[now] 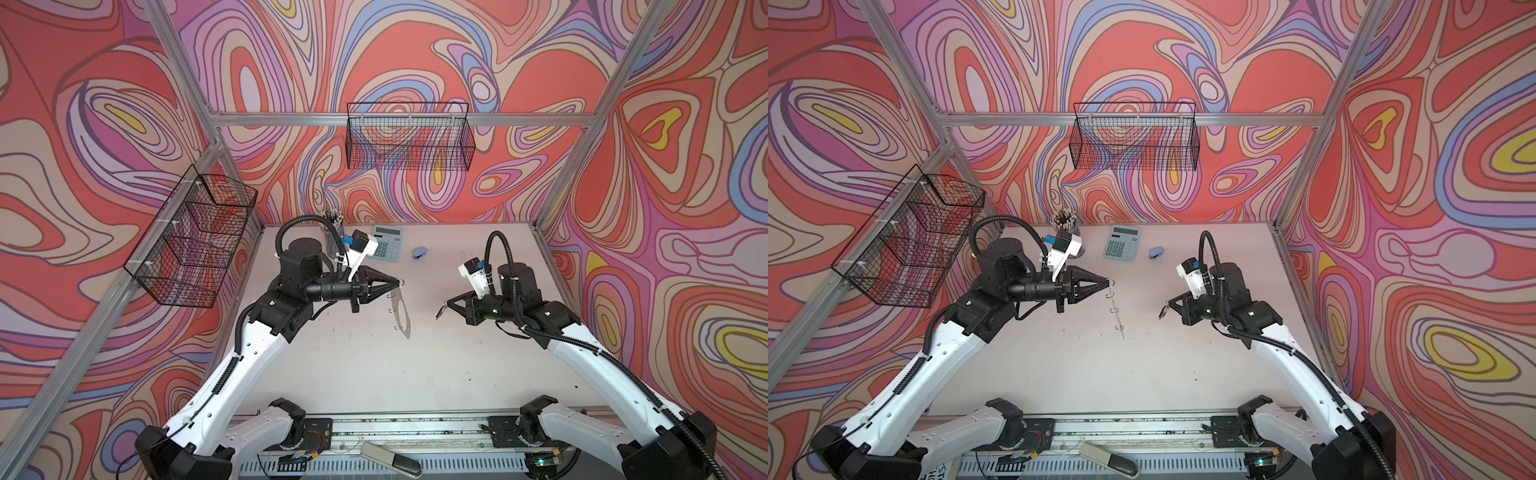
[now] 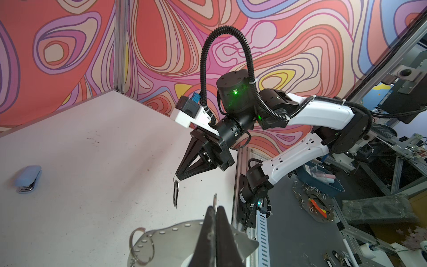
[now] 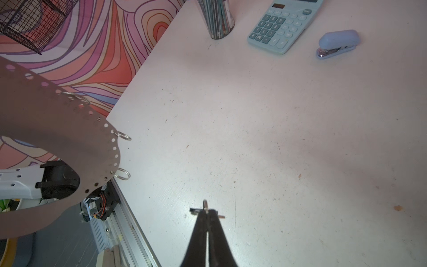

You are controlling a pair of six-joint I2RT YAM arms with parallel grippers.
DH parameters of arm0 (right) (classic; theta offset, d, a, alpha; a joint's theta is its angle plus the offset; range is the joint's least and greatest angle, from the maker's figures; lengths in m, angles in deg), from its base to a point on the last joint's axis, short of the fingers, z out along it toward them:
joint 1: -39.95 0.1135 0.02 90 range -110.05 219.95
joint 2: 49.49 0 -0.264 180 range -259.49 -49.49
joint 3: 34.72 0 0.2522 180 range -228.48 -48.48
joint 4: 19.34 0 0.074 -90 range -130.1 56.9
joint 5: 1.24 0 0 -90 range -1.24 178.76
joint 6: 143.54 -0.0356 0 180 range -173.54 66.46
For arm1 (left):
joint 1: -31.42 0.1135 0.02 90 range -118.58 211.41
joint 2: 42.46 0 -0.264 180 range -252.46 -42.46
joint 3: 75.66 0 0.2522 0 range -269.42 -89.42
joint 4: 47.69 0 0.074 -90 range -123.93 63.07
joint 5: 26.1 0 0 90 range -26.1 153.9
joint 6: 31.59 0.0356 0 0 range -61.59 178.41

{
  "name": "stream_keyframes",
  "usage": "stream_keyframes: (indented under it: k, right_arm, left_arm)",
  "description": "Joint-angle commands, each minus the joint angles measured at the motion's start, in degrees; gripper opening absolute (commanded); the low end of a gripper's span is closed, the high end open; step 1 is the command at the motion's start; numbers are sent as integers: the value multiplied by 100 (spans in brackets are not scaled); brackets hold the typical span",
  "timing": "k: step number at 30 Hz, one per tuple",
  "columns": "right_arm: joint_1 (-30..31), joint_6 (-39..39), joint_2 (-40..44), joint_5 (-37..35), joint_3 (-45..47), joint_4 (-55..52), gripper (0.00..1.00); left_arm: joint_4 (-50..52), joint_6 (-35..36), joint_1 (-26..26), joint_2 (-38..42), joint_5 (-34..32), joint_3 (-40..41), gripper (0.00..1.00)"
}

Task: Attach keys to a key ring
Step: Pick up the key from the center of the table, then place the key at the center of the table.

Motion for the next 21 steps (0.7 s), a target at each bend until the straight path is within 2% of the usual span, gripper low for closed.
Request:
stream_keyframes:
  k: [1,5,9,14,17,21]
  right_arm:
    - [21,136,-54,102,44,-39,0]
    - [21,222,-420,-264,-243,-616,0]
    - [47,138,-667,-277,-540,-1265,0]
    - [85,-41,-1227,-846,-802,-2239,0]
    - [102,-130,-1554,-1255,-823,-2363,0]
    - [133,-77,-2101,-1366,-1030,-2353,0]
  left_arm:
    - [-232,5,42,136,86,30,0]
    - [-240,2,40,131,77,30,0]
    - [-258,-18,51,110,105,26,0]
    - [-293,-50,49,92,141,26,0]
    - [-326,-85,48,83,157,37,0]
    - [-335,-87,51,101,157,55,0]
